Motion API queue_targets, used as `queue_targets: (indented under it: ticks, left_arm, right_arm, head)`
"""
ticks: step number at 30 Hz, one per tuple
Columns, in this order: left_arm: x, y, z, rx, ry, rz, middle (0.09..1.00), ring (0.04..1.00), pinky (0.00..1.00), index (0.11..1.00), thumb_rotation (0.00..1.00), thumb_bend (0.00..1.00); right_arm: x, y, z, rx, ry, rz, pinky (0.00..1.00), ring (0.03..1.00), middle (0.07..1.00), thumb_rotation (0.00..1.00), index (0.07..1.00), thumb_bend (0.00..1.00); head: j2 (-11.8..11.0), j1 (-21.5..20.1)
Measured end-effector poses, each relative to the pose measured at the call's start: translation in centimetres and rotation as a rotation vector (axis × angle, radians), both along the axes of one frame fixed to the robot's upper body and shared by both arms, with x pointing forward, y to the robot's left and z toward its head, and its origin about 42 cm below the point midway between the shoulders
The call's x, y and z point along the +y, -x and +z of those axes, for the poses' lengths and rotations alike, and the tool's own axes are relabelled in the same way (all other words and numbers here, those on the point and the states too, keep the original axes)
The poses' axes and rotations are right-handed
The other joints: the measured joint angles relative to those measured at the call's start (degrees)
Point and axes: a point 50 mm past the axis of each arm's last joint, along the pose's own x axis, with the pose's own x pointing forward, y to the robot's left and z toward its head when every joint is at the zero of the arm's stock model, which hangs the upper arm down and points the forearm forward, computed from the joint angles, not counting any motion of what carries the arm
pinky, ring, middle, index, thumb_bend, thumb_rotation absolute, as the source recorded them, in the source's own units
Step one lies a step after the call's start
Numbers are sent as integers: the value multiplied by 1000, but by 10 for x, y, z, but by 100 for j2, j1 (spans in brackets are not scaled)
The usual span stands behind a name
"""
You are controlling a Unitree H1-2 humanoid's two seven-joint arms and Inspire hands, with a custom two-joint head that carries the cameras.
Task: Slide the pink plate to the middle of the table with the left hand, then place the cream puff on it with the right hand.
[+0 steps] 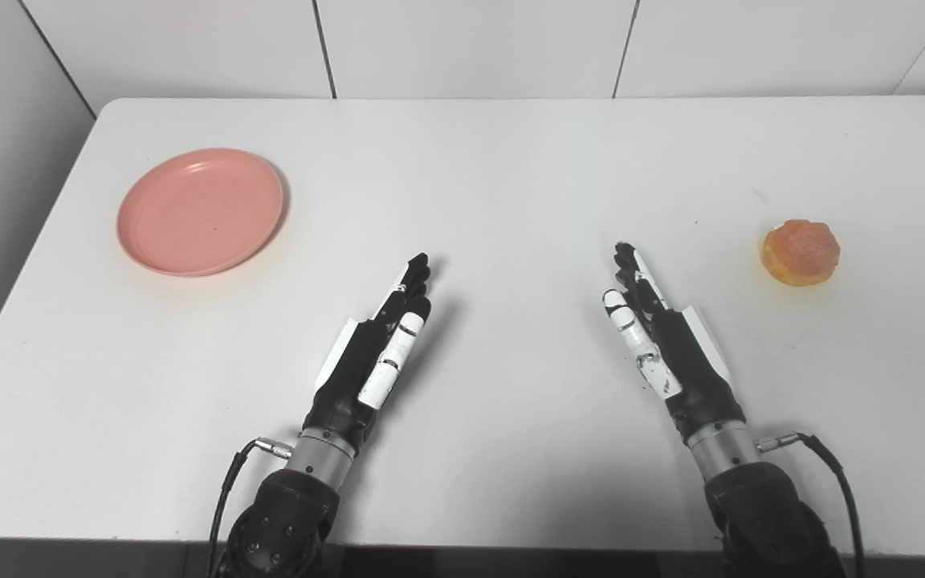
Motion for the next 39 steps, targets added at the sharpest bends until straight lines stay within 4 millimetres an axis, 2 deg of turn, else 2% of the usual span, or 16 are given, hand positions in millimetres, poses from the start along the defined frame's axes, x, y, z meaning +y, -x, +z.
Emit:
queue_targets:
  ticks: [16,18,19,22,23,24,25,27,28,29,31,33,34,35,37,39]
  left_arm:
    - [-1,0,1,-2,-3,0,1000,1000,1000,1000,1000,483]
    - [-1,0,1,-2,-3,0,1000,1000,1000,1000,1000,483]
    - [-1,0,1,-1,-4,0,1000,1000,1000,1000,1000,483]
    - [-4,0,-1,-1,-13,8,1000,1000,1000,1000,1000,478]
    - [-6,1,-1,-2,-12,9,1000,1000,1000,1000,1000,477]
    - [-8,0,-2,-6,-14,14,1000,1000,1000,1000,1000,477]
    - [-10,0,-4,-13,-19,18,1000,1000,999,1000,1000,483]
    - [-15,0,-8,-11,-25,21,1000,1000,996,1000,1000,502]
    - [-19,1,-10,-22,-32,27,1000,1000,995,1000,1000,506]
    - [-21,1,-10,-25,-34,29,1000,1000,995,1000,1000,514]
    - [-24,1,-15,-36,-49,32,1000,1000,996,1000,1000,525]
    - [-27,0,-20,-48,-56,38,1000,1000,991,1000,1000,524]
    - [-28,0,-22,-57,-63,39,1000,1000,987,1000,1000,515]
    - [-30,0,-24,-63,-63,44,1000,1000,984,1000,1000,502]
    - [-32,-1,-27,-73,-67,50,1000,1000,977,1000,1000,472]
    - [-36,-2,-28,-79,-69,55,1000,999,974,1000,1000,468]
  right_arm:
    - [-1,0,0,0,5,-1,980,999,1000,1000,1000,191]
    - [-1,0,0,0,5,-1,973,995,1000,1000,1000,196]
    - [-1,0,0,0,6,-1,972,995,1000,1000,1000,196]
    - [-4,0,-2,-5,8,1,985,999,1000,1000,1000,183]
    - [-5,0,-3,-9,8,4,992,1000,1000,1000,1000,179]
    - [-7,-1,-6,-13,7,7,997,1000,1000,1000,1000,177]
    - [-10,-1,-7,-19,3,10,999,1000,1000,1000,1000,167]
    - [-14,-2,-8,-24,-4,12,1000,1000,1000,1000,1000,153]
    - [-17,-2,-10,-30,-3,13,1000,1000,1000,1000,1000,151]
    - [-18,-2,-11,-36,-4,16,1000,1000,1000,1000,1000,143]
    - [-20,-3,-13,-43,-3,23,1000,1000,1000,1000,1000,139]
    - [-23,-4,-17,-55,-7,28,1000,1000,1000,1000,1000,128]
    - [-25,-4,-18,-57,-12,29,1000,1000,1000,1000,1000,118]
    - [-26,-4,-20,-62,-15,32,1000,1000,1000,1000,1000,110]
    - [-28,-5,-24,-67,-20,35,1000,1000,1000,1000,1000,120]
    - [-30,-5,-25,-72,-27,38,1000,1000,1000,1000,1000,126]
  head:
    - [-9,18]
    - [-157,236]
    - [-158,237]
    - [-395,684]
    - [-396,686]
    - [-526,920]
    - [-527,923]
    - [-842,1325]
    - [-844,1327]
    - [-1026,1519]
    - [-1028,1521]
    - [-1370,1844]
    - [-1397,1863]
    - [-1537,2002]
    - [-1651,2169]
    - [-1652,2171]
